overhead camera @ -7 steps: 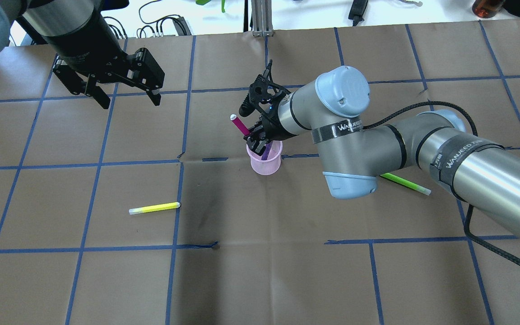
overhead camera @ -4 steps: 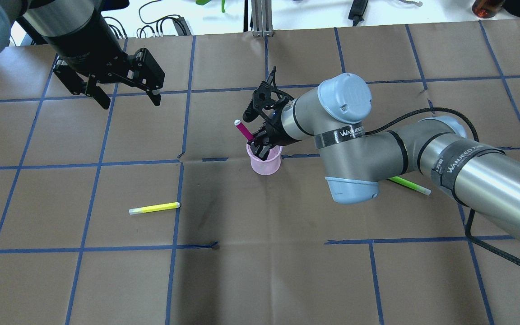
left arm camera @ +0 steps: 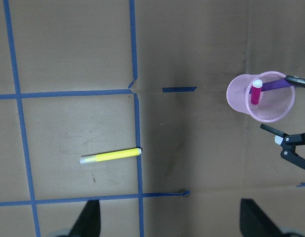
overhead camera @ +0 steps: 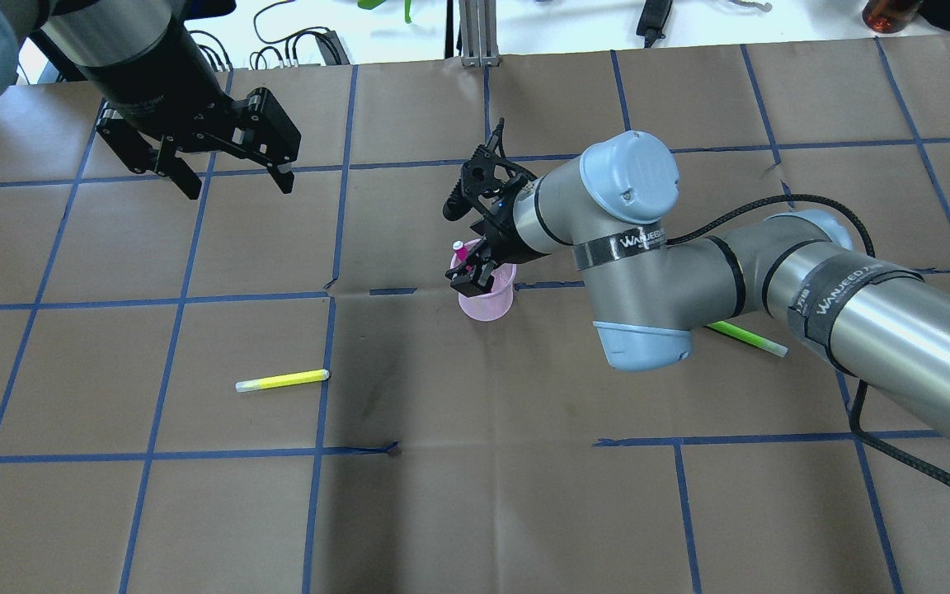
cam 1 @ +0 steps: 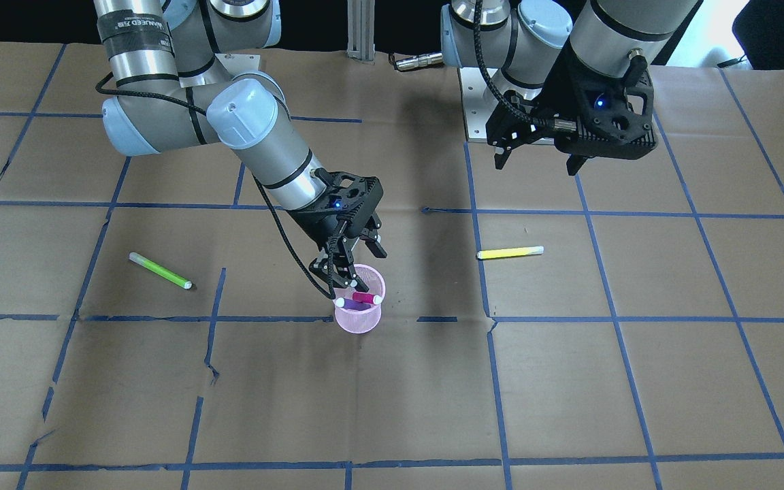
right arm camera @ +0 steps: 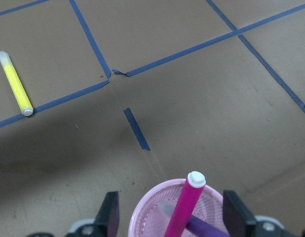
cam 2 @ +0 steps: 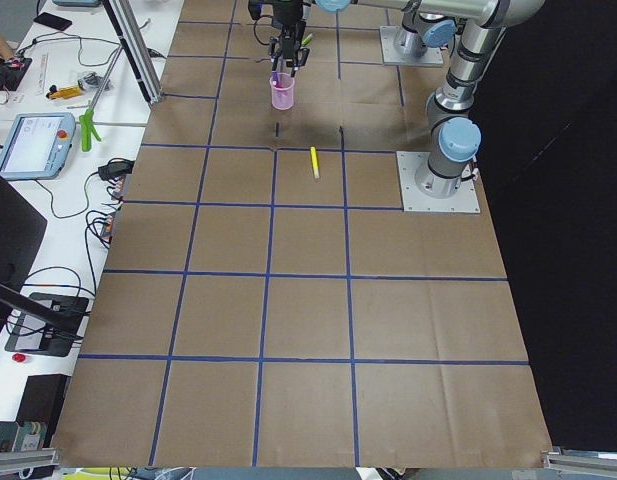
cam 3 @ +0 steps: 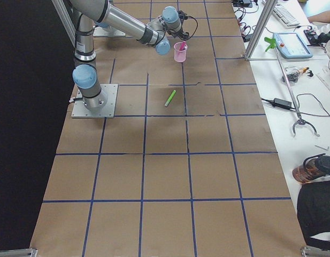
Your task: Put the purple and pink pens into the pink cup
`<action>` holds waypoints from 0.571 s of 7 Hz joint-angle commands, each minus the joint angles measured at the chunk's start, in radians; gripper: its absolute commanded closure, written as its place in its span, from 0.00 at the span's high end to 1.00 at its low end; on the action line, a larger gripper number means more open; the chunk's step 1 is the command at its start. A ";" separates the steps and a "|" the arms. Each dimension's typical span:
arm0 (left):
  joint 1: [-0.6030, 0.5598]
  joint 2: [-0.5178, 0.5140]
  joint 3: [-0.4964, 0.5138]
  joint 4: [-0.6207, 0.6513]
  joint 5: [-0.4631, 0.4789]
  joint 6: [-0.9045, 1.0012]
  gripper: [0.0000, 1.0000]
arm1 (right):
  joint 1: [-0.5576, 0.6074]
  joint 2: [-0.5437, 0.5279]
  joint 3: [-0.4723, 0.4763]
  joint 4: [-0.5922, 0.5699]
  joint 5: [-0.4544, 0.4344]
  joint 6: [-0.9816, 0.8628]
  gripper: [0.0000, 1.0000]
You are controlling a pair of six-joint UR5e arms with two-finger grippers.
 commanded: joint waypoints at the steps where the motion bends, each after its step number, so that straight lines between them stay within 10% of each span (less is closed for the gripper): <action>1: 0.000 0.000 0.000 0.000 0.000 -0.001 0.98 | -0.002 -0.034 -0.074 0.104 -0.076 0.095 1.00; 4: 0.000 0.002 0.000 0.000 0.000 0.001 0.98 | -0.052 -0.050 -0.333 0.590 -0.246 0.102 1.00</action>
